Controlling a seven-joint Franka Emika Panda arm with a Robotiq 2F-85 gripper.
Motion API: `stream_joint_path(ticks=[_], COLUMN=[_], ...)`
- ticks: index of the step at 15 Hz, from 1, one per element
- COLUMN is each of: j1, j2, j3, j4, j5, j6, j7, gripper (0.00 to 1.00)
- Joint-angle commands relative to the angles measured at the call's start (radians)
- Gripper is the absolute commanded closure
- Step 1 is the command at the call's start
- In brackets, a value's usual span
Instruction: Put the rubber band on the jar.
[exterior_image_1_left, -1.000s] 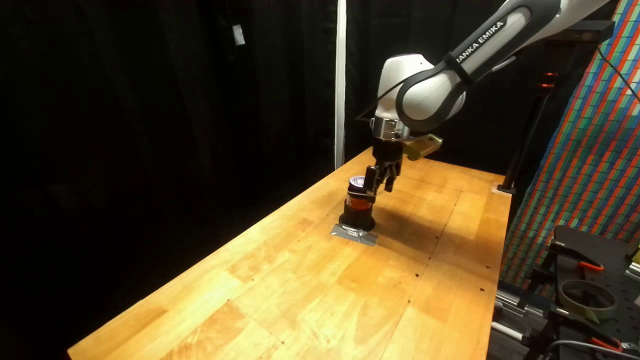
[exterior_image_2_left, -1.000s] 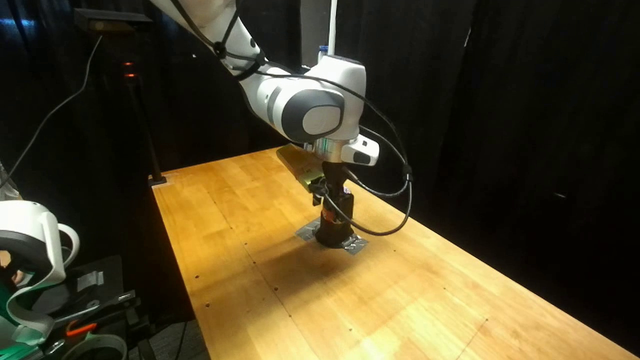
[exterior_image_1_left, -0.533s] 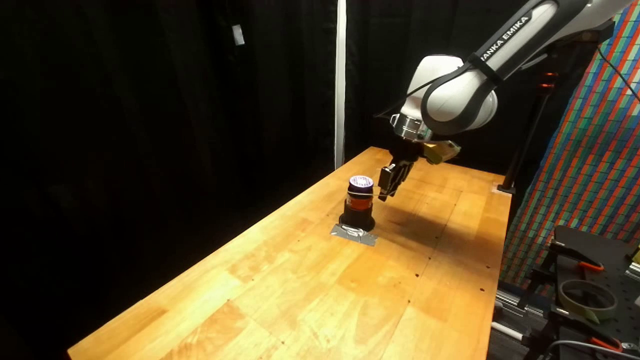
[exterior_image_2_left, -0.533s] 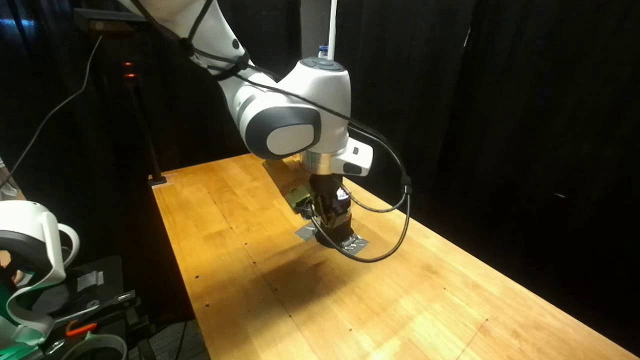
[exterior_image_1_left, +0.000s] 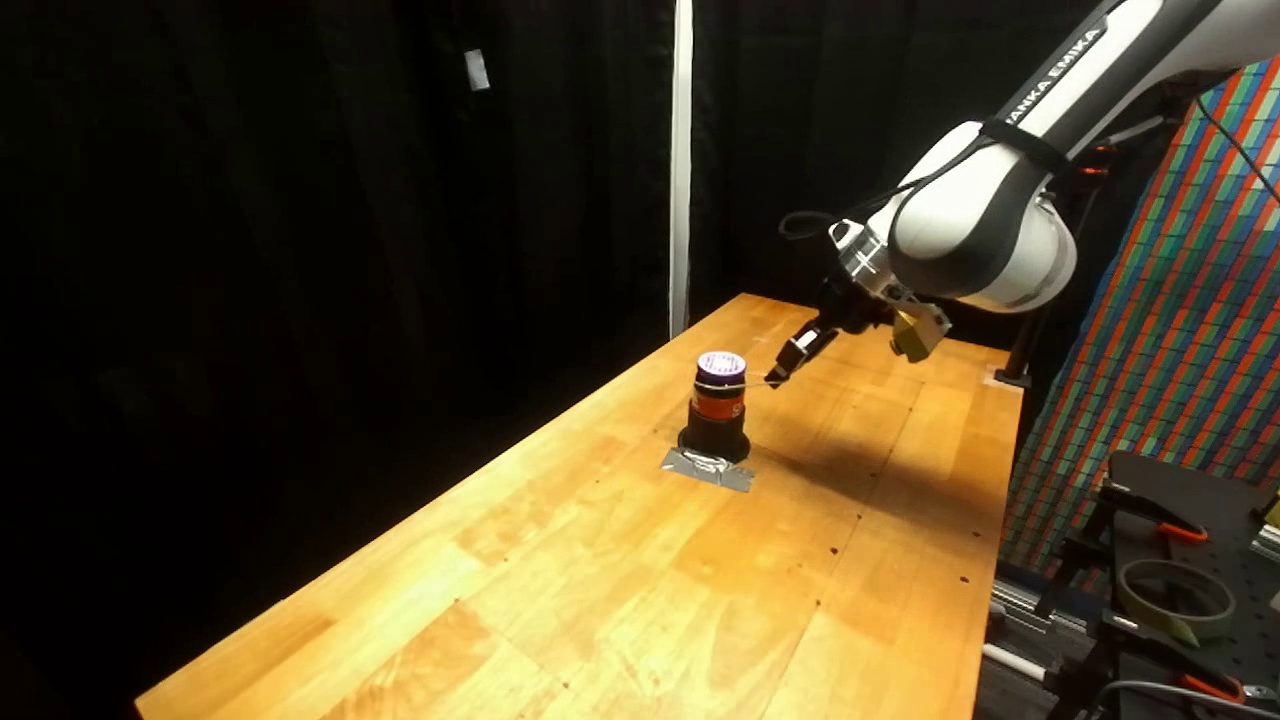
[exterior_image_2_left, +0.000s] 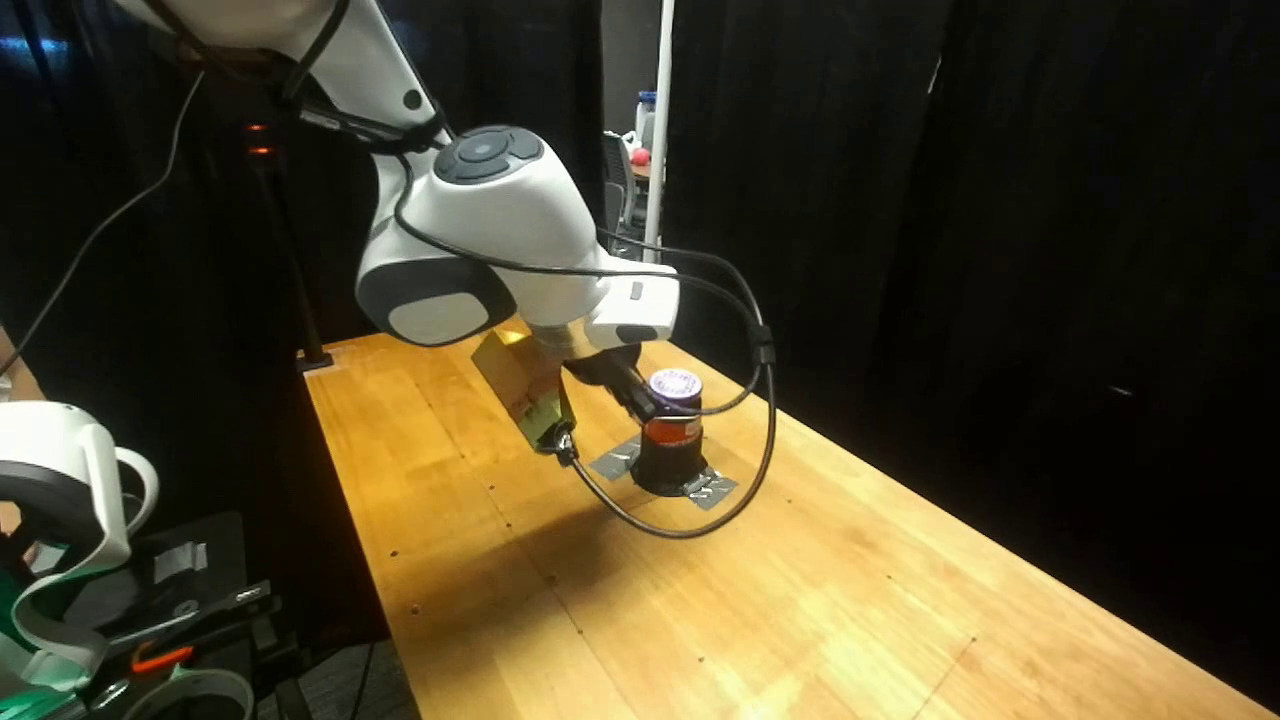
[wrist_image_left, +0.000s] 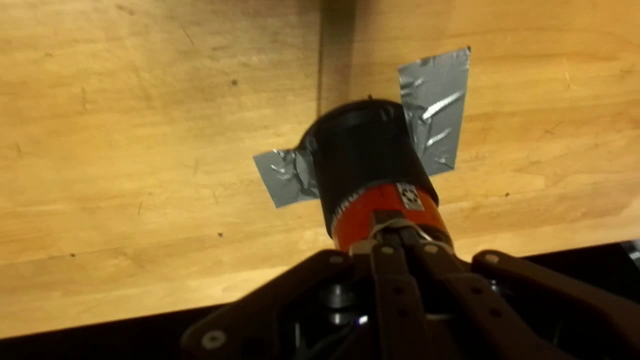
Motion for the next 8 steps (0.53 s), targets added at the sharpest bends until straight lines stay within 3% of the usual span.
stream_joint_path(ticks=[1,4,6,7,8], j1=[-0.214,-0.436,-0.579,-0.649,-0.707], j2=[0.063,0.2,0.289,0.3,0.322], j3=[0.273,0.502,0.59,0.609,0.623], j4=[0.022,-0.04,-0.131,-0.177,-0.208], j5=[-0.066,-0.338,-0.499,-0.568,-0.615], j6=[0.168,0.383,0.485,0.467,0.433], j7=[-0.018,0.066,0.069,0.091,0.093], gripper=[0.92,0.92,0.91,0.66,0.66])
